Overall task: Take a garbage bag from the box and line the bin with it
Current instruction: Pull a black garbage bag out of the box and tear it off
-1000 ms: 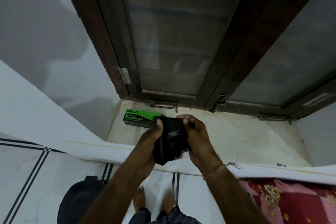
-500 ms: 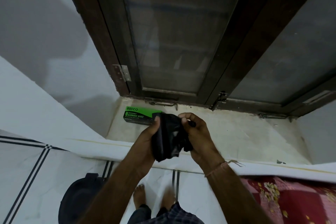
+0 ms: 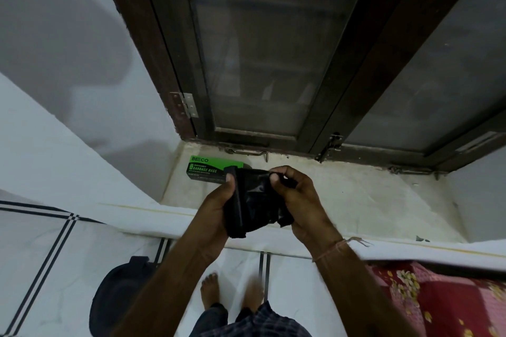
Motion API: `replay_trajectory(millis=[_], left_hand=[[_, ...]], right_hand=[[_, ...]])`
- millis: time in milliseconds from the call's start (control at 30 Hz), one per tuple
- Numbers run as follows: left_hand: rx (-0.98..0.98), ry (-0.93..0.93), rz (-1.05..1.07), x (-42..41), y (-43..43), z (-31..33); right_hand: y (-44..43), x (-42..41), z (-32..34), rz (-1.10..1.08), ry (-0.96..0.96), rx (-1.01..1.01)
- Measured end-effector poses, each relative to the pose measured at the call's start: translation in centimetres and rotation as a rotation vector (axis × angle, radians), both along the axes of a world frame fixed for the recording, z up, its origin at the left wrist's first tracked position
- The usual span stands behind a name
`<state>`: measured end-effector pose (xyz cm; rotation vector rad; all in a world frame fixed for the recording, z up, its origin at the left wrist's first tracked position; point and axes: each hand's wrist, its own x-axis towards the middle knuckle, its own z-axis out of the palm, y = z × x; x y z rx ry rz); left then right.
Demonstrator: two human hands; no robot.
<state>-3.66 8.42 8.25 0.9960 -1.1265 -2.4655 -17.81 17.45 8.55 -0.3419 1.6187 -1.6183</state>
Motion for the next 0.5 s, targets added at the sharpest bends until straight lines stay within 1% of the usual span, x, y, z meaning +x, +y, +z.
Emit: replay_trajectory(millis=[100,200,267,400,500], left_hand=[[0.006,0.0,0.002,0.08,0.24,-0.14],[0.004,0.005,-0.011,-0.14,0.4,0.01],[-0.01,0.017,-0.002,-0.22,0.44,0.09],[-0.033,0.013,0.022,-0.02,0.39,-0.13],[-0.001,0.015,0.029,0.15,0.32,-0.44]], right_hand=[[-0.14,0.21,-0.38,0.035,0.025,0.02],[-0.08,0.65,-0.22,0.094,-0.033,0.021],[-0.13,0.81,-0.22,0.139,-0.03,0.029],[-0.08,0.77,-0.5,0.102,-0.055,0.009],[0.01,0.68,-0.59,0.072,-0.074,-0.045]])
